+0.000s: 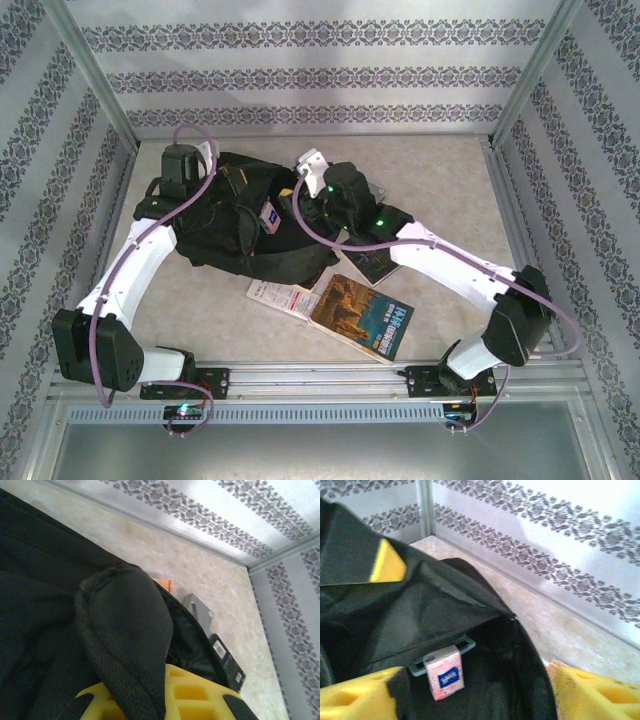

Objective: Pack the student bag

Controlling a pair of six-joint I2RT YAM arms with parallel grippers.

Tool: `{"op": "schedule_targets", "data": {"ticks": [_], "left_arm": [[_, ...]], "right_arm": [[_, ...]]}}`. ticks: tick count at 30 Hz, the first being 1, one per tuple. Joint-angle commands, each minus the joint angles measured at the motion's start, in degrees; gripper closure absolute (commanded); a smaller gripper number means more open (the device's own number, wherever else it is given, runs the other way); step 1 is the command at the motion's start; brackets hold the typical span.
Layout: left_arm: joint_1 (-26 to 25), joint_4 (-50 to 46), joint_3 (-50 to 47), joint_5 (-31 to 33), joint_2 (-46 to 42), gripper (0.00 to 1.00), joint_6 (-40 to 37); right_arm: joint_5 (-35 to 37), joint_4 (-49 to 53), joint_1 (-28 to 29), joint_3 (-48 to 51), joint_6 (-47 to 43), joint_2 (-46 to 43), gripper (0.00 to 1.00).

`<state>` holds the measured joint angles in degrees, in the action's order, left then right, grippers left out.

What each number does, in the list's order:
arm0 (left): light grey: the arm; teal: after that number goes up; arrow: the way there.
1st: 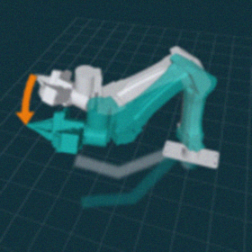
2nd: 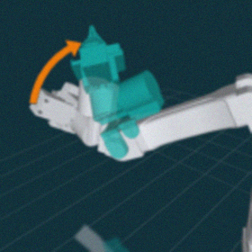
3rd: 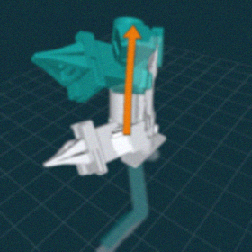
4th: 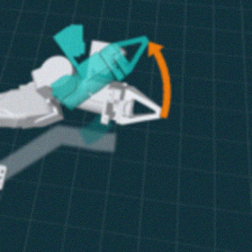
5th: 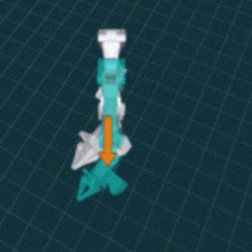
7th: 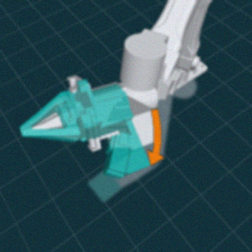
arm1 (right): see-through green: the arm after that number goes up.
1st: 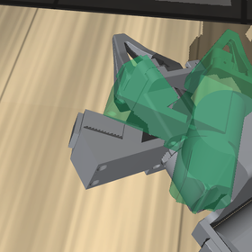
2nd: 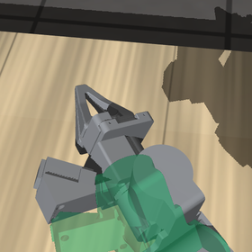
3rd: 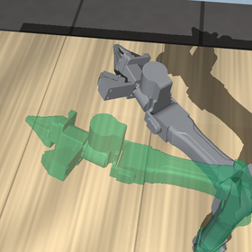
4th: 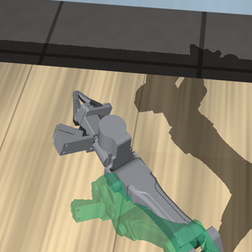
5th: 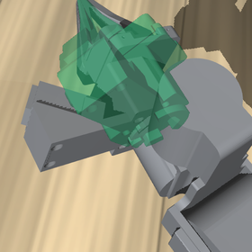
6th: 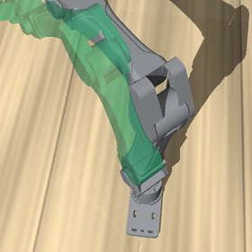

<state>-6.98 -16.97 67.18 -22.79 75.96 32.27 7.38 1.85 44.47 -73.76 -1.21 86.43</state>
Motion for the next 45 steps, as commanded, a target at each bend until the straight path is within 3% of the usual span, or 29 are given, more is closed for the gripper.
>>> {"op": "schedule_targets", "data": {"ticks": [1,3,5,6,8,9,11,14,17,20,25,29,34,39,45], "left_arm": [[3.0,7.6,-1.5,4.0,-3.4,1.00,2.6],[4.0,8.1,-2.2,4.1,-3.9,1.00,3.1],[4.5,8.1,-2.8,4.8,-4.3,1.00,2.7],[4.5,8.2,-3.2,5.1,-4.5,1.00,2.4],[4.6,9.4,-4.8,5.9,-5.2,1.00,2.5],[4.6,10.4,-5.7,6.2,-5.7,1.00,2.8],[4.7,11.5,-6.9,6.9,-6.0,1.00,3.0],[4.7,12.6,-8.2,7.0,-5.9,1.00,3.1],[4.7,14.6,-10.3,7.5,-6.7,1.00,4.2],[4.8,14.2,-10.4,8.1,-7.8,1.00,4.0],[4.8,15.8,-11.7,6.2,-7.6,1.00,5.9],[4.8,16.6,-11.7,4.8,-7.2,1.00,6.6],[4.8,17.2,-12.0,3.8,-7.0,1.00,7.1],[4.8,17.9,-11.9,2.7,-6.3,1.00,8.0],[4.8,17.8,-11.8,2.7,-6.4,1.00,7.9]], "right_arm": [[0.6,3.8,-4.5,1.3,10.2,-0.7,0.34],[-5.6,6.4,-7.9,1.2,16.9,-1.0,0.37],[-5.8,6.6,-9.9,3.4,20.1,-2.2,0.36],[-6.4,5.8,-10.5,4.9,20.3,-3.2,0.32],[-6.2,2.2,-12.2,9.3,22.9,-5.2,0.15],[-8.9,1.3,-13.7,10.3,23.9,-5.1,0.18],[-13.7,3.6,-16.7,9.0,26.1,-3.1,0.38],[-10.4,12.5,-18.3,3.1,27.0,1.7,0.40],[-0.2,21.9,-18.6,-4.0,30.4,8.1,0.29],[5.2,33.4,-20.2,-13.3,34.1,16.3,0.23],[4.9,44.1,-24.2,-25.2,41.2,28.1,0.21],[-0.3,44.9,-25.8,-29.8,44.4,34.5,0.22],[-0.2,46.9,-26.1,-34.9,46.3,39.9,0.02],[-2.9,52.6,-25.6,-40.9,51.8,44.1,0.02],[-1.4,53.5,-23.7,-43.3,55.7,46.1,0.02]]}}
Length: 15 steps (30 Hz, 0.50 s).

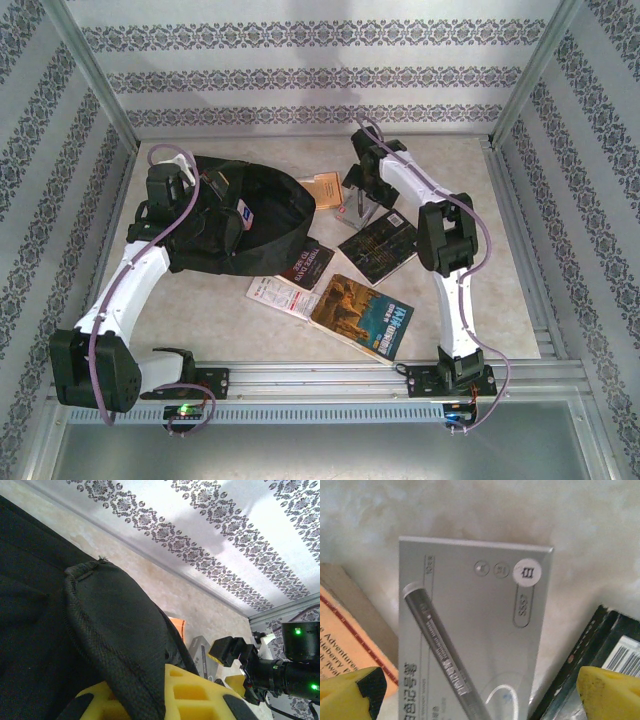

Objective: Pack the student bag

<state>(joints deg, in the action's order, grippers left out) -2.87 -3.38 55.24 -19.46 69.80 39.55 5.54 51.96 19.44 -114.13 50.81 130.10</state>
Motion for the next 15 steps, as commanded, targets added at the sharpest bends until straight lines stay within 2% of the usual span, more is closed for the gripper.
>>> {"op": "schedule_targets", "data": {"ticks": [1,9,15], "left_arm": [[0.7,4.3,0.0,-0.7,-0.2,1.00,0.6],[0.7,4.3,0.2,-1.0,0.2,1.00,0.8],[0.7,4.6,0.3,-1.5,1.0,1.00,1.2]], "right_arm": [[0.5,4.2,1.6,-4.1,4.1,3.4,0.02],[1.5,11.7,2.2,-13.3,5.3,10.9,0.02],[1.7,13.0,2.1,-13.4,5.7,12.5,0.02]]}}
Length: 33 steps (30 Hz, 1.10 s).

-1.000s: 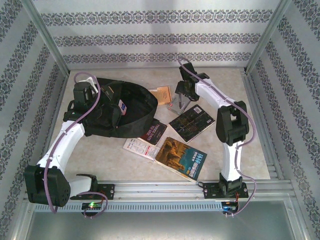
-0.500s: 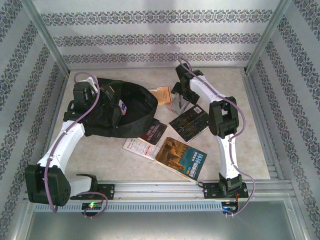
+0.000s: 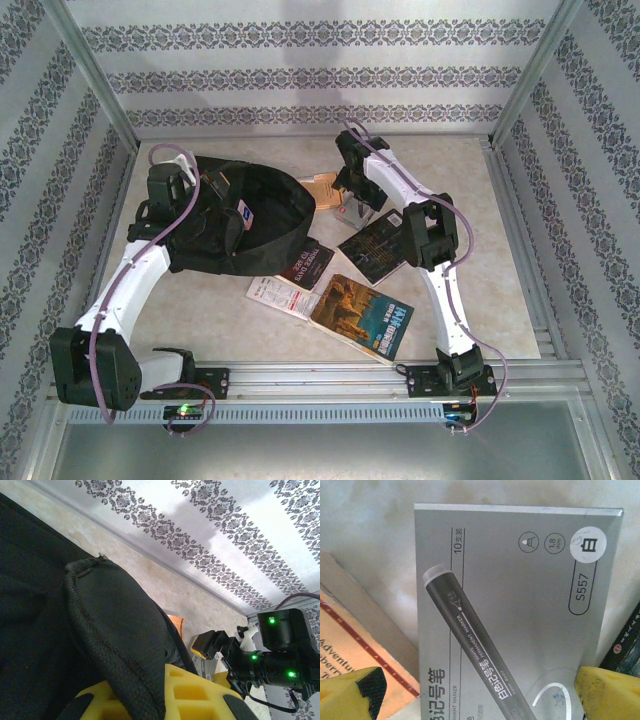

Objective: Pack the student bag

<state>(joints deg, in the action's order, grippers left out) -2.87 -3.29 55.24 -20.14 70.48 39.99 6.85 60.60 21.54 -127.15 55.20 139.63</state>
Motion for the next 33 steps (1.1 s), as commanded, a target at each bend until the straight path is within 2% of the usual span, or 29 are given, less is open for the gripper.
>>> {"op": "schedule_targets", "data": {"ticks": [1,16,20,24,27,33], "left_arm": [[0.7,4.5,0.2,-0.8,0.3,1.00,0.8],[0.7,4.7,-0.1,-0.7,0.5,1.00,0.5],[0.7,4.6,-0.2,-0.6,0.5,1.00,0.3],[0.7,4.6,-0.2,-0.6,0.4,1.00,0.3],[0.7,4.8,-0.3,-0.7,0.5,1.00,0.3],[0.7,4.7,-0.2,-0.7,0.4,1.00,0.2]], "right_arm": [[0.4,4.5,0.0,-0.2,1.2,3.0,0.02],[4.3,4.9,-0.2,1.7,-0.5,-6.0,0.02],[3.3,3.2,-0.3,5.1,1.4,-8.5,0.02],[-0.8,1.1,-0.8,9.3,5.6,-9.6,0.02],[-4.3,-0.6,-1.4,11.1,9.1,-9.2,0.02],[-5.6,-4.1,-1.5,12.0,12.1,-7.7,0.02]]}}
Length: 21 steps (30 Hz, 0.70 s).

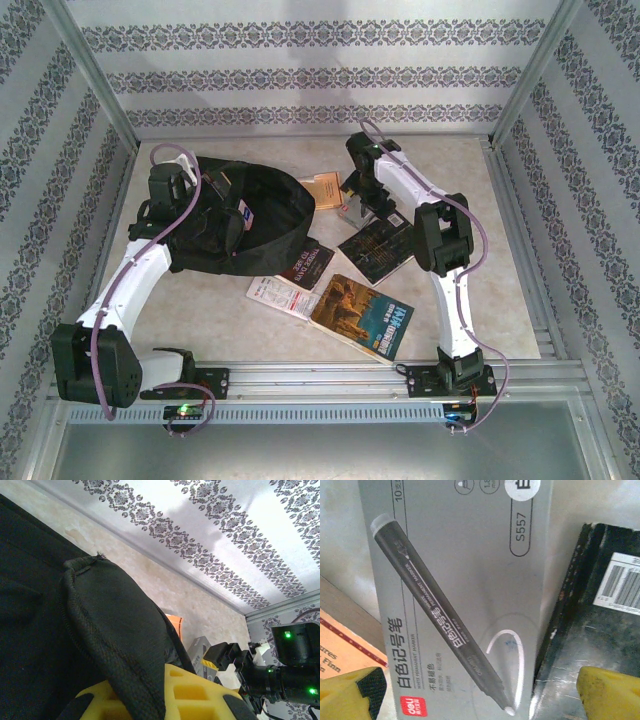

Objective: Pack the student bag

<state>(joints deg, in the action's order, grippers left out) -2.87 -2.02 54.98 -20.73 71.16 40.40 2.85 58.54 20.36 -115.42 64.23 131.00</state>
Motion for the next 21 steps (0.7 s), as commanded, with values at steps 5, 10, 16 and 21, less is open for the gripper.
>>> {"op": "schedule_targets", "data": {"ticks": [5,10,16,21], "left_arm": [[0.7,3.5,0.1,-0.1,-0.3,1.00,-0.2],[0.7,3.5,0.1,-0.3,-0.1,1.00,-0.2],[0.7,3.6,0.1,-0.5,0.2,1.00,-0.1],[0.7,4.2,0.3,-1.7,1.2,1.00,0.2]], "right_arm": [[-1.9,-2.1,-1.1,-2.2,3.2,4.6,0.02],[-1.6,-0.1,-1.4,-5.3,3.0,8.2,0.02],[-1.4,0.7,-1.4,-7.1,2.0,10.2,0.03],[-0.5,-0.4,-1.1,-6.2,-0.7,7.7,0.14]]}}
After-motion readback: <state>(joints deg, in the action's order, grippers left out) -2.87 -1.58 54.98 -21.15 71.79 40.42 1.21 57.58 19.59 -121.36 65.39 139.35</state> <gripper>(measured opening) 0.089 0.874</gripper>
